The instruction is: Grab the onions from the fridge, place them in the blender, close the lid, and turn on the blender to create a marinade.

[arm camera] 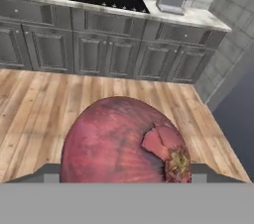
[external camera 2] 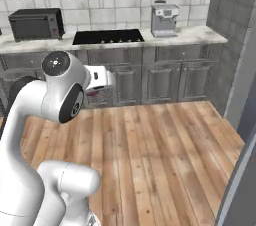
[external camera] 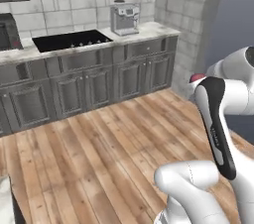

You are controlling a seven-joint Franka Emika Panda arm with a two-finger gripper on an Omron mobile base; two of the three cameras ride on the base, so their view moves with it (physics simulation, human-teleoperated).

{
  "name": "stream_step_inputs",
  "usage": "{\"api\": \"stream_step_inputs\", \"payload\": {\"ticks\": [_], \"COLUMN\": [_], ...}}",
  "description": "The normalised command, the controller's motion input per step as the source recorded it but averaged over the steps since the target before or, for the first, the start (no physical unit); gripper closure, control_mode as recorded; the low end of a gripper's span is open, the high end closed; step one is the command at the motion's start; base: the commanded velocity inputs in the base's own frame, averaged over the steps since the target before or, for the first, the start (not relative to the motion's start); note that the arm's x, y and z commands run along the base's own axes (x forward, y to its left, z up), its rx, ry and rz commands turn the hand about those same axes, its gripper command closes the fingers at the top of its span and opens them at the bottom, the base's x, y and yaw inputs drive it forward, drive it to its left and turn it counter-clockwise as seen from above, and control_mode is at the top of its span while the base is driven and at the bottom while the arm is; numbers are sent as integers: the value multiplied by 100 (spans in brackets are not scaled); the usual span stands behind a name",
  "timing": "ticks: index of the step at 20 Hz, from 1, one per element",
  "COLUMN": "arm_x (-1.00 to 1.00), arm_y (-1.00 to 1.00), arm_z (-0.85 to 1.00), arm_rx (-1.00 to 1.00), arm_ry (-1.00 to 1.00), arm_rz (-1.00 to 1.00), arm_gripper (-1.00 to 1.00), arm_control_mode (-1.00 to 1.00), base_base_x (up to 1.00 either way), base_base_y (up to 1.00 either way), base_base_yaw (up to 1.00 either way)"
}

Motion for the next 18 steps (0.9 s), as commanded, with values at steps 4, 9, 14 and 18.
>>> {"api": "stream_step_inputs", "payload": {"ticks": [4,9,14,18], "arm_x": [0,0,0,0], "arm_y": [0,0,0,0], "arm_z": [0,0,0,0], "arm_rx": [0,0,0,0], "arm_ry": [0,0,0,0], "arm_rz": [0,0,0,0], "arm_gripper": [100,100,100,100], "arm_control_mode": [100,100,100,100], "base_base_x": [86,68,67,80], "base_base_y": [16,1,0,-1], "base_base_yaw": [58,69,74,73]}}
